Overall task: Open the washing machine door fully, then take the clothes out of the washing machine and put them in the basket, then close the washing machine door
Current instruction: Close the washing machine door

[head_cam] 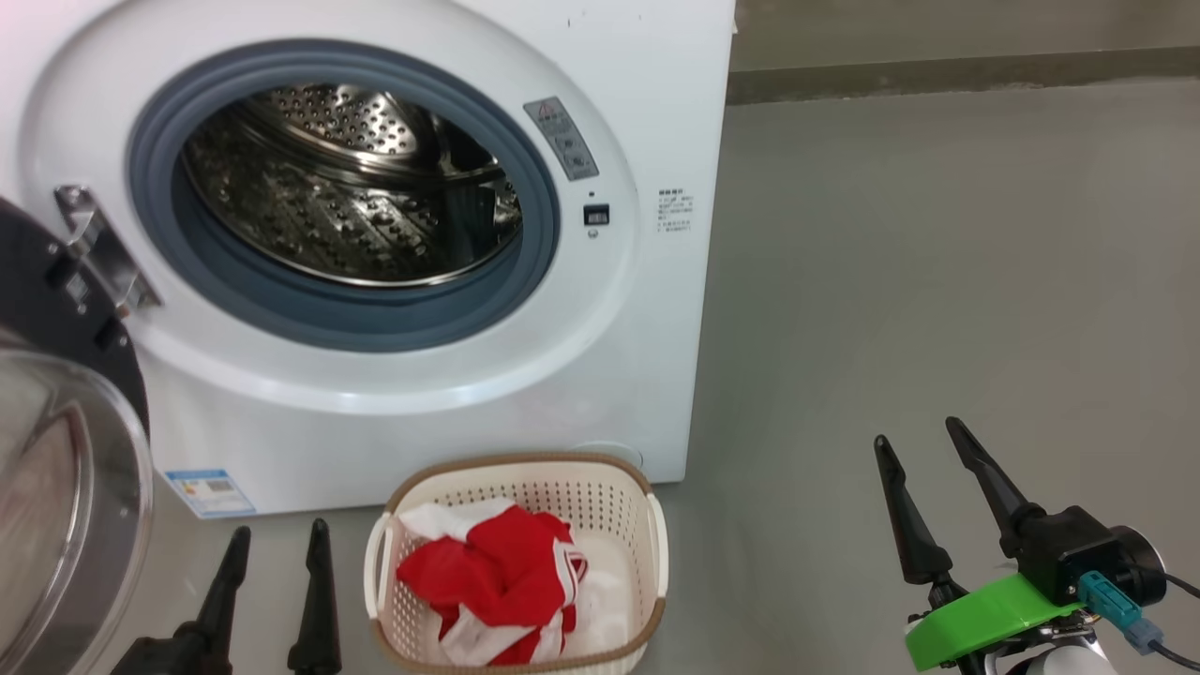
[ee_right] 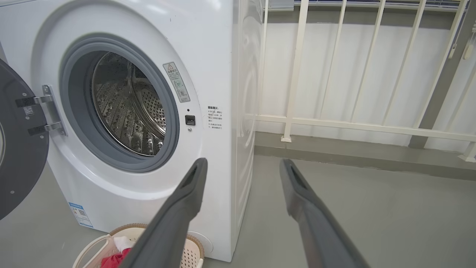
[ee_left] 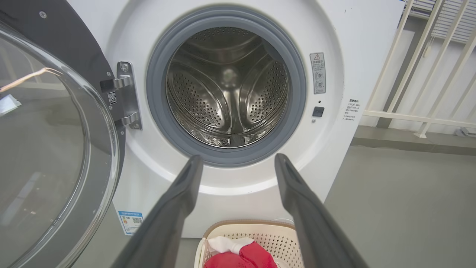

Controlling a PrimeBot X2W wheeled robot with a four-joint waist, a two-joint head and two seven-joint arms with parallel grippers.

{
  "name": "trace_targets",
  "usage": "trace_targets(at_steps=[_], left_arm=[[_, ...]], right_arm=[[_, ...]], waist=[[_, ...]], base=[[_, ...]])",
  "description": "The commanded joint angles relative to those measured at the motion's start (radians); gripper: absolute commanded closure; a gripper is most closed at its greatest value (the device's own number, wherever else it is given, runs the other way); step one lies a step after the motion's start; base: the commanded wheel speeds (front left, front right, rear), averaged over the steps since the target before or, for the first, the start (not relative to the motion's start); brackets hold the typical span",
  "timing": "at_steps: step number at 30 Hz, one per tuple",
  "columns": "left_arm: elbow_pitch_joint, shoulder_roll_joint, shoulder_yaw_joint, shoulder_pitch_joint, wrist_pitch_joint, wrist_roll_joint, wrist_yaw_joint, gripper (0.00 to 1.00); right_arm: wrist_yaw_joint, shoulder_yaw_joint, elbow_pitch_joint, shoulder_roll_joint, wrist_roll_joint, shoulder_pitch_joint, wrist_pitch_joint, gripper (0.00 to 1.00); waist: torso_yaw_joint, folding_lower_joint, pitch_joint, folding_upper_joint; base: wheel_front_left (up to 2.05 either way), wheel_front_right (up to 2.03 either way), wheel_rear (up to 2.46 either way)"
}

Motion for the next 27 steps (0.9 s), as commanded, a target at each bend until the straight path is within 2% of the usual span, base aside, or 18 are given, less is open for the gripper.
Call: trace_targets(at_steps=[1,9,17,27], left_arm=[[-0.032,0.021,0.029,-0.009,0.0,-0.009,-0.008,0.0],[-0.035,0.03,0.02,-0.009,-0.006,-0.005,-0.008,0.0],[-0.045,0.028,0.016,-0.007,-0.014,-0.017,-0.011,0.0],[-0.061,0.033,0.011,-0.015,-0.008,0.007,0.028,0.0]], right_arm=[[0.005,0.019,-0.019,-0.004,-0.005,-0.018,-0.006,0.0],[0.005,0.018,-0.013,-0.004,-0.004,-0.018,-0.006,0.0],[0.005,0.018,-0.012,-0.004,-0.003,-0.019,-0.006,0.0],[0.005,0.02,-0.01,-0.004,-0.003,-0.023,-0.006,0.0]], waist=[[0.0,0.0,0.001,0.0],[0.006,0.0,0.005,0.0],[0.01,0.0,0.01,0.0],[0.046,0.0,0.023,0.0]], base=[[-1.74,1.74,0.0],[-1.13,1.13,0.0],[-0.16,0.16,0.0],[0.0,0.0,0.0]])
